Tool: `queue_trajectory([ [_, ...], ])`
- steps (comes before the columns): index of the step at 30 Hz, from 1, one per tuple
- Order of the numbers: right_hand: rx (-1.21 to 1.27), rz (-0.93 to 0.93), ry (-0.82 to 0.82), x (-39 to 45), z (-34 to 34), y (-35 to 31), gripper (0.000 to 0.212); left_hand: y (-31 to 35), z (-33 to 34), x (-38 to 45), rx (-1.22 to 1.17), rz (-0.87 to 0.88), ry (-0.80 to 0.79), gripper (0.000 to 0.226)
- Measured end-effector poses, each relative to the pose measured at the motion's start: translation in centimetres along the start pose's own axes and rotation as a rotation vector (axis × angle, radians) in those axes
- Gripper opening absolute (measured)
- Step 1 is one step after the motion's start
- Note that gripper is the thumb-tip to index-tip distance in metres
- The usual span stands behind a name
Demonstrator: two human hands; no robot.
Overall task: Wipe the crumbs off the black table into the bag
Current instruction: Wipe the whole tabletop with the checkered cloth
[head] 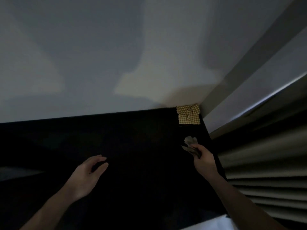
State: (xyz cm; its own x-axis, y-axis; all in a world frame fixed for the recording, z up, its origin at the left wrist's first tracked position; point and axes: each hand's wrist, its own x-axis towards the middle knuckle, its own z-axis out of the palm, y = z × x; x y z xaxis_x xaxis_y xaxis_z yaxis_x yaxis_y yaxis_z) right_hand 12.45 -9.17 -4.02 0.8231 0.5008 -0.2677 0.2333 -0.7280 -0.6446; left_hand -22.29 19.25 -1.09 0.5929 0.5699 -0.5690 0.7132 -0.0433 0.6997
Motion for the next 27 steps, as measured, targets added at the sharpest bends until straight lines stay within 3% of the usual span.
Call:
queue_trajectory([
  [4,-0.177,-0.146,-0.112,7.7,-1.8,4.1,0.049,3.0,2.9,1.9,-0.107,-0.111,-0.018,0.046],
  [10,-0.262,-0.113,-0.338,15.1,-2.5,6.5,0.036,6.0,6.9,3.7,-0.156,-0.152,0.110,0.042],
  [16,-0.173,-0.127,-0.148,23.7,-0.2,4.5,0.054,6.5,9.5,4.0,-0.175,-0.190,0.209,0.028],
  [19,-0.292,-0.098,-0.181,29.0,2.1,4.5,0.084,6.0,9.8,3.4,-0.165,-0.212,0.247,0.028],
  [21,-0.359,-0.080,-0.215,31.2,4.0,4.7,0.091,5.7,10.1,2.9,-0.166,-0.218,0.271,0.030],
  [24,-0.412,-0.057,-0.191,31.4,6.9,4.7,0.075,5.7,10.2,1.9,-0.153,-0.211,0.296,0.031],
  [27,-0.341,-0.225,-0.134,28.3,9.5,4.3,0.043,5.9,10.2,0.5,-0.199,-0.198,0.308,0.031],
])
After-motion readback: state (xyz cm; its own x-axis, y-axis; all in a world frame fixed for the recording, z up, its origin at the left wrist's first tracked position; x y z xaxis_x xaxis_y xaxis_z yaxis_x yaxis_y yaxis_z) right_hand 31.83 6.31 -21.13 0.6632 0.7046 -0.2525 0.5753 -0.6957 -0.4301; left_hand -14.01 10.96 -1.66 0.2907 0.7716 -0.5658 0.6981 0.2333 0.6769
